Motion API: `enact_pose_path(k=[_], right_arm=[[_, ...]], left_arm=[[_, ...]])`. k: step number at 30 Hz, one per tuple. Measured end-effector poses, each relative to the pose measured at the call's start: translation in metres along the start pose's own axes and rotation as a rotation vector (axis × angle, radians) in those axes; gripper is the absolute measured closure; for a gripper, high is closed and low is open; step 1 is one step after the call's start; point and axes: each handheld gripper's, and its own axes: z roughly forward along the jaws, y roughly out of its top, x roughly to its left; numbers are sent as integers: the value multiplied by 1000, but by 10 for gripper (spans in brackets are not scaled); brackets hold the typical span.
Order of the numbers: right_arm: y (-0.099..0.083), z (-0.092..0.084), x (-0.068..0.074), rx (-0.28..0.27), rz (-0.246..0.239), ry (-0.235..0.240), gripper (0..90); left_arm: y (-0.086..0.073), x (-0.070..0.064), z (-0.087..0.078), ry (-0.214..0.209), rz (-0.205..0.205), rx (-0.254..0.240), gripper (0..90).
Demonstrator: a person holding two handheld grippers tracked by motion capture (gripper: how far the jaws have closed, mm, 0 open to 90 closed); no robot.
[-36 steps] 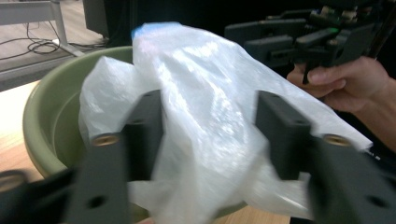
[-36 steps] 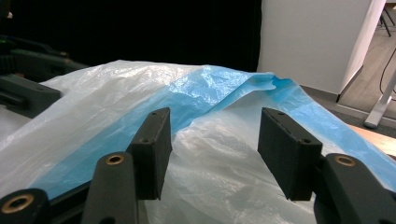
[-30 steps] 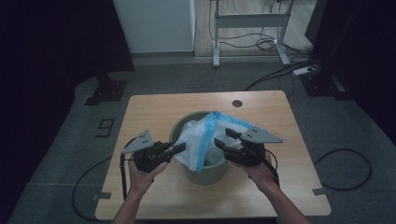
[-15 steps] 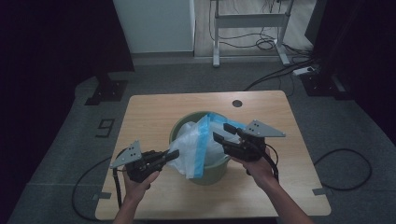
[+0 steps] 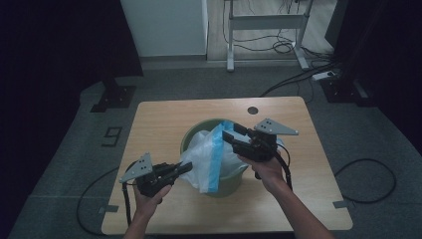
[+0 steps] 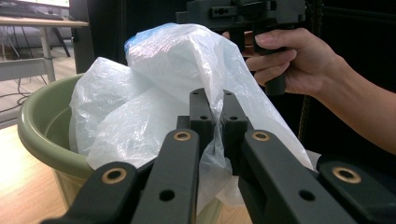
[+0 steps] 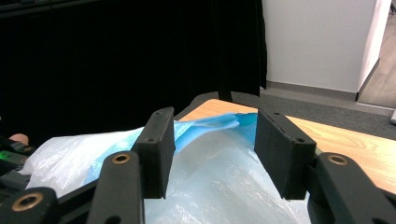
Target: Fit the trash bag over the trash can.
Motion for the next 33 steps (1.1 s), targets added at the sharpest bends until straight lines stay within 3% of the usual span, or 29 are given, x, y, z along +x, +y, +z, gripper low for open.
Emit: enact_pose_path(k=[6, 22, 28, 33], right_arm=[[-6, 4, 0, 20, 9, -12, 472], [-14, 10, 15, 64, 3, 49, 423], [-13, 15, 20, 96, -1, 16, 410], [-13, 20, 20, 127, 3, 30, 398]], left_arm=[[-2, 0, -2, 12, -5, -21, 864], [-6, 3, -3, 0, -10, -42, 859], [-7, 2, -3, -14, -1, -47, 860], [-8, 2, -3, -26, 7, -45, 860]])
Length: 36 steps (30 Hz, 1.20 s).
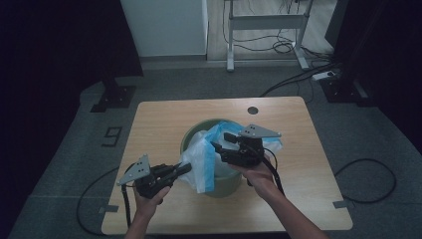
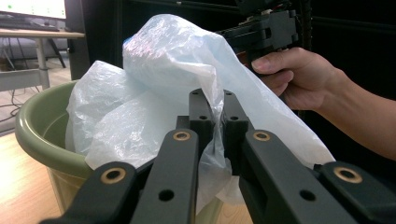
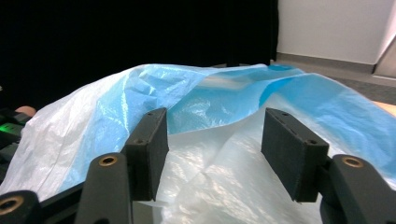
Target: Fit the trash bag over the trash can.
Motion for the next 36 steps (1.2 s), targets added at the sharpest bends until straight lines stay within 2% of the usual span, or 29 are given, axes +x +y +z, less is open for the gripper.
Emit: enact_pose_path(k=[4, 9, 12, 18, 19, 21, 24, 27, 28, 32, 36], right_arm=[[0, 2, 4, -1, -21, 10, 427], [0, 4, 7, -24, -60, -8, 633], [0, 4, 9, -46, -103, -27, 747], [0, 6, 10, -42, -144, -16, 888], [0, 6, 10, -45, -147, -15, 889], [-1, 6, 10, -48, -152, -5, 890], [-2, 5, 12, -48, -175, -3, 890], [-3, 4, 12, -45, -186, -5, 891], [-3, 4, 12, -45, -187, -4, 891], [-3, 2, 12, -45, -202, 1, 890], [-3, 2, 12, -45, -207, 0, 890]], left_arm=[[0, 1, 1, -12, 0, 0, 861], [0, 0, 0, -20, 7, -2, 860], [-1, 0, -1, -22, 9, -4, 859], [-1, 0, -2, -22, 7, -11, 856], [-2, 0, -3, -19, 8, -15, 848], [-1, -1, -5, 2, 11, -30, 782], [5, -2, -11, 29, 16, -52, 554], [17, -2, -19, 23, 18, -51, 356], [22, -1, -21, 21, 19, -45, 322], [42, 5, -21, 34, 24, -16, 303], [58, 13, -6, 35, 23, 31, 329]])
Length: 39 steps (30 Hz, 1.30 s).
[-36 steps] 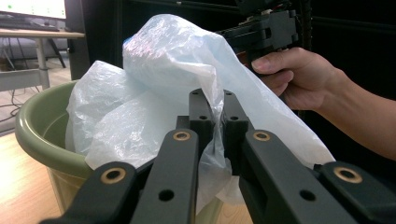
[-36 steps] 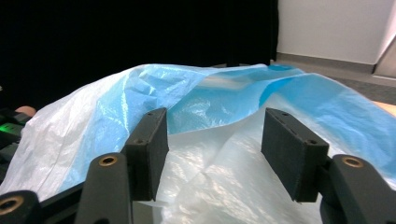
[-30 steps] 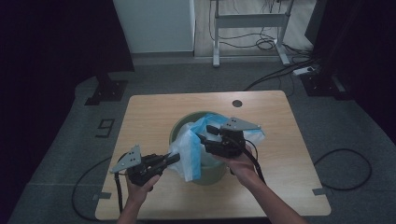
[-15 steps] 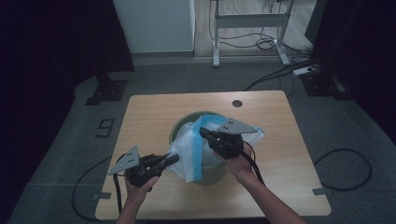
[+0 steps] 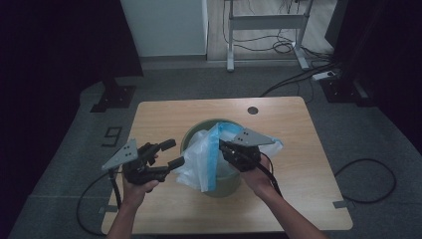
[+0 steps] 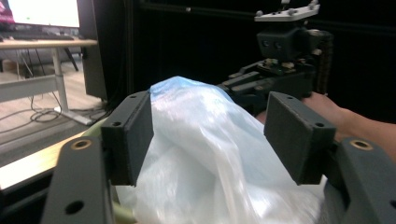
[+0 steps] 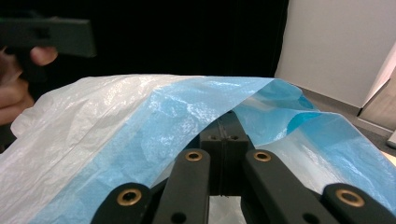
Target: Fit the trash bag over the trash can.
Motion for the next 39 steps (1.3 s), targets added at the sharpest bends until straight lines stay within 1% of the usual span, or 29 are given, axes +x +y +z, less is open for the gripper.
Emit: enact_pose_path(k=[2, 4, 5, 8, 9, 10, 11, 12, 13, 15, 17, 21, 23, 26, 27, 28, 30, 32, 34, 36, 37, 39], right_arm=[[0, 0, 0, 1, -3, 0, 890], [0, 1, 1, 1, -10, 0, 891], [0, 1, 1, 1, -15, 0, 890], [0, 1, 2, -3, -20, -4, 890], [0, 1, 3, -5, -18, -4, 890], [0, 1, 3, -7, -19, -4, 890], [0, 0, 3, -9, -21, -5, 890], [0, 0, 4, -10, -23, -5, 890], [0, 0, 4, -11, -25, -5, 890], [0, 0, 5, -11, -30, -5, 890], [0, 0, 6, -10, -37, -8, 890], [-2, -2, 8, -6, -55, -17, 884], [-3, -4, 8, -8, -61, -25, 849], [-4, -9, 7, -16, -60, -39, 781], [-4, -11, 7, -20, -62, -48, 743], [-3, -12, 7, -25, -64, -61, 701], [-3, -15, 7, -35, -74, -84, 658], [-2, -17, 6, -45, -90, -109, 594], [-1, -19, 6, -53, -102, -113, 573], [2, -20, 7, -72, -123, -120, 539], [4, -21, 7, -81, -132, -123, 538], [8, -24, 8, -98, -146, -110, 530]], left_arm=[[7, 2, 10, 1, -5, 32, 337], [12, 5, 21, -17, -13, 72, 352], [14, 6, 26, -17, -14, 92, 352], [17, 9, 39, -29, -21, 146, 381], [17, 9, 42, -35, -18, 158, 405], [16, 9, 44, -46, -15, 171, 454], [16, 8, 46, -45, -15, 180, 503], [15, 7, 48, -39, -11, 191, 547], [14, 7, 50, -36, -10, 201, 615], [12, 6, 52, -20, -11, 214, 708], [9, 5, 51, -12, -6, 196, 798], [5, 5, 43, -22, -13, 92, 854], [4, 6, 39, -35, -19, 61, 873], [2, 7, 34, -68, -30, 38, 880], [1, 8, 33, -78, -36, 31, 881], [1, 8, 32, -85, -38, 25, 882], [0, 8, 31, -103, -43, 10, 884], [0, 9, 29, -115, -51, -2, 885], [1, 9, 29, -123, -54, -5, 886], [1, 9, 29, -123, -55, -1, 886], [1, 9, 30, -124, -55, 0, 886], [1, 10, 31, -125, -58, 2, 886]])
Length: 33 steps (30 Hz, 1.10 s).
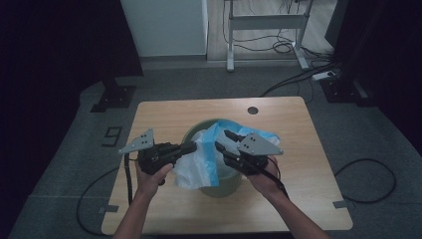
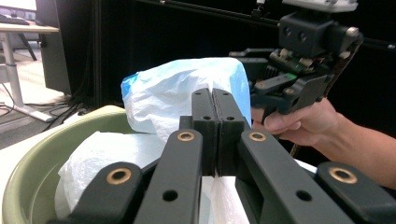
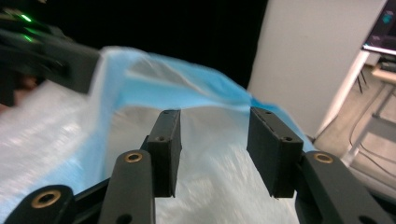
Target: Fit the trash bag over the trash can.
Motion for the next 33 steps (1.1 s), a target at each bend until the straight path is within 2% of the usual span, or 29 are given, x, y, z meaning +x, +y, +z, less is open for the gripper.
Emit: enact_pose_path(k=[6, 15, 21, 33], right_arm=[[5, 0, 2, 6, -42, 47, 515], [5, 2, -1, -12, -30, 51, 477], [4, 2, -6, -16, -25, 85, 463], [2, 8, -5, -1, -51, 134, 516]], left_arm=[[0, 1, 1, -8, -6, -4, 884], [-1, 2, 0, -14, -21, 3, 878], [-2, 2, 3, -24, -31, 9, 874], [0, 2, 5, -40, -41, 15, 866]])
